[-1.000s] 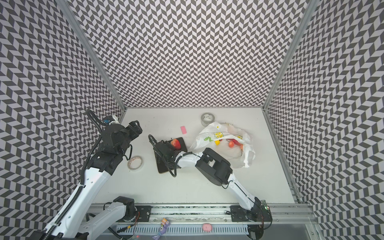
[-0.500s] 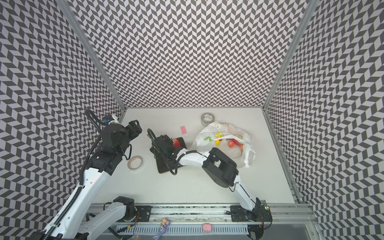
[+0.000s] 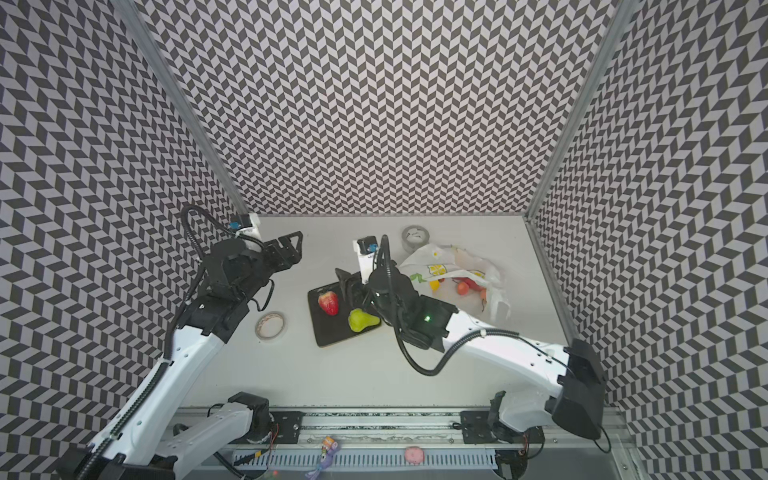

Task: Take the fake fruits out of the plastic bag
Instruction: 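Move the right gripper back into the bag mouth while the left holds the bag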

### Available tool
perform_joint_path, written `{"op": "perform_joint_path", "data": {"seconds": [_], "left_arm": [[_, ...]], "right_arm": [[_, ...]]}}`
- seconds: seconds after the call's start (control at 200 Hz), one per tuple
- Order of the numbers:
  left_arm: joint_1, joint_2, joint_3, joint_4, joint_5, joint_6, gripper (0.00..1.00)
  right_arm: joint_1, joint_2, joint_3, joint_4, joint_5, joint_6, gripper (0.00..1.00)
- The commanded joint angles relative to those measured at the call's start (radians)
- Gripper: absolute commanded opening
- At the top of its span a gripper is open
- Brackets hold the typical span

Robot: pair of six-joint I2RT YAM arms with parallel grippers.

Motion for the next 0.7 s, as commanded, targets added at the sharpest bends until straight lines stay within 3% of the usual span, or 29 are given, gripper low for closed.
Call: {"op": "perform_joint_path", "data": {"seconds": [0.0,0.09,0.17,0.23,0.456,0.611,0.696], "left_arm": [[-0.081,0.085,0.05,0.019,0.151,0.064,0.83],[-0.155,0.159,0.075,-0.001,0.199,0.102,0.84],[-0.181,0.208,0.07,0.031,0.34,0.085,0.84],[-0.216,0.244,0.075,0.037,0.387,0.099,0.84],[-0.335,0.365,0.114,0.002,0.382,0.178,0.91],[-0.378,0.473,0.144,-0.012,0.394,0.199,0.95],[-0.405,0.538,0.182,-0.032,0.34,0.215,0.99]], "right_arm": [[-0.01,-0.062,-0.07,-0.245,0.104,0.271,0.65],[-0.055,-0.106,-0.106,-0.378,0.111,0.382,0.65],[-0.123,-0.134,-0.135,-0.46,0.073,0.423,0.65],[-0.196,-0.148,-0.152,-0.502,0.032,0.439,0.63],[-0.409,-0.161,-0.229,-0.484,-0.042,0.421,0.61],[-0.514,-0.111,-0.266,-0.361,-0.098,0.411,0.6],[-0.544,-0.064,-0.269,-0.299,-0.123,0.43,0.6]]}}
